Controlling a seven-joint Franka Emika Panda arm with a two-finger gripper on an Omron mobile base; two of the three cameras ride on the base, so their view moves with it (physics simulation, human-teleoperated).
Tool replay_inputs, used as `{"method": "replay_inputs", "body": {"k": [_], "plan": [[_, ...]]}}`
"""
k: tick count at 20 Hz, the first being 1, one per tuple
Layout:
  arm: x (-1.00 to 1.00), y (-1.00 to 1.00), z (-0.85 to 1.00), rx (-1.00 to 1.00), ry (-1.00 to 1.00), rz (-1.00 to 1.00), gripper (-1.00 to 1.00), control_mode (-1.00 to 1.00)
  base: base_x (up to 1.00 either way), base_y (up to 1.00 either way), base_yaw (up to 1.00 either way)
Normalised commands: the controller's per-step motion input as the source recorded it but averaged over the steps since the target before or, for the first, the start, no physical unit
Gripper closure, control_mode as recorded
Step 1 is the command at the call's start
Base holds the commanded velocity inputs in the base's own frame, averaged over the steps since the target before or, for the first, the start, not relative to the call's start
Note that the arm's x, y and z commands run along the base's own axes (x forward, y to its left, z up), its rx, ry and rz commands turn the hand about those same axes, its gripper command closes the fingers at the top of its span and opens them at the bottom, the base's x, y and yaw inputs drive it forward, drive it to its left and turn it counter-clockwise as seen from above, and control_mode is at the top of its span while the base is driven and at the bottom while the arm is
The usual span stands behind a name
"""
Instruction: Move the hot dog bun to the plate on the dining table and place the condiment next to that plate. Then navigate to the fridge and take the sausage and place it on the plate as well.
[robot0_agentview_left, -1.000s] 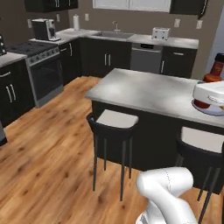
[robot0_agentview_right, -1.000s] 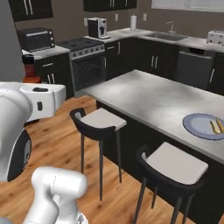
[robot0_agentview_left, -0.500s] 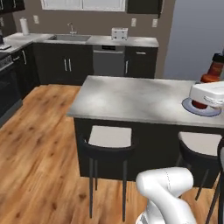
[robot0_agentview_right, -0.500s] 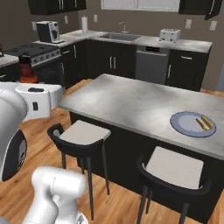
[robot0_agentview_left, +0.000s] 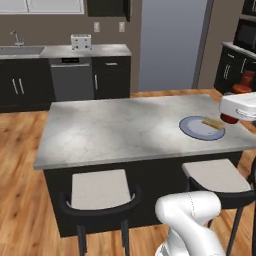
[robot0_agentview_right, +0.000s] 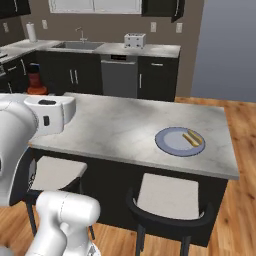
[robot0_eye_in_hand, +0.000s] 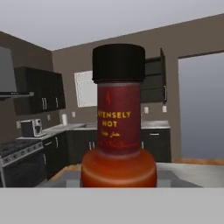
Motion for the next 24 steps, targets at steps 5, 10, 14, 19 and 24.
{"method": "replay_inputs", "body": {"k": [5, 10, 14, 19, 24], "plan": [[0.00, 0.00, 0.00, 0.00, 0.00, 0.00, 1.00, 1.00, 0.97, 0.13, -0.23], [1.00, -0.03, -0.45, 0.01, 0.04, 0.04, 1.00, -1.00, 0.00, 0.00, 0.00], [1.00, -0.11, -0.65, 0.00, 0.00, 0.29, 1.00, -1.00, 0.00, 0.00, 0.00], [0.84, -0.20, -0.70, 0.00, 0.00, 0.40, 1.00, -1.00, 0.00, 0.00, 0.00], [0.65, -0.15, -0.51, 0.00, 0.00, 0.26, 1.00, -1.00, 0.00, 0.00, 0.00]]}}
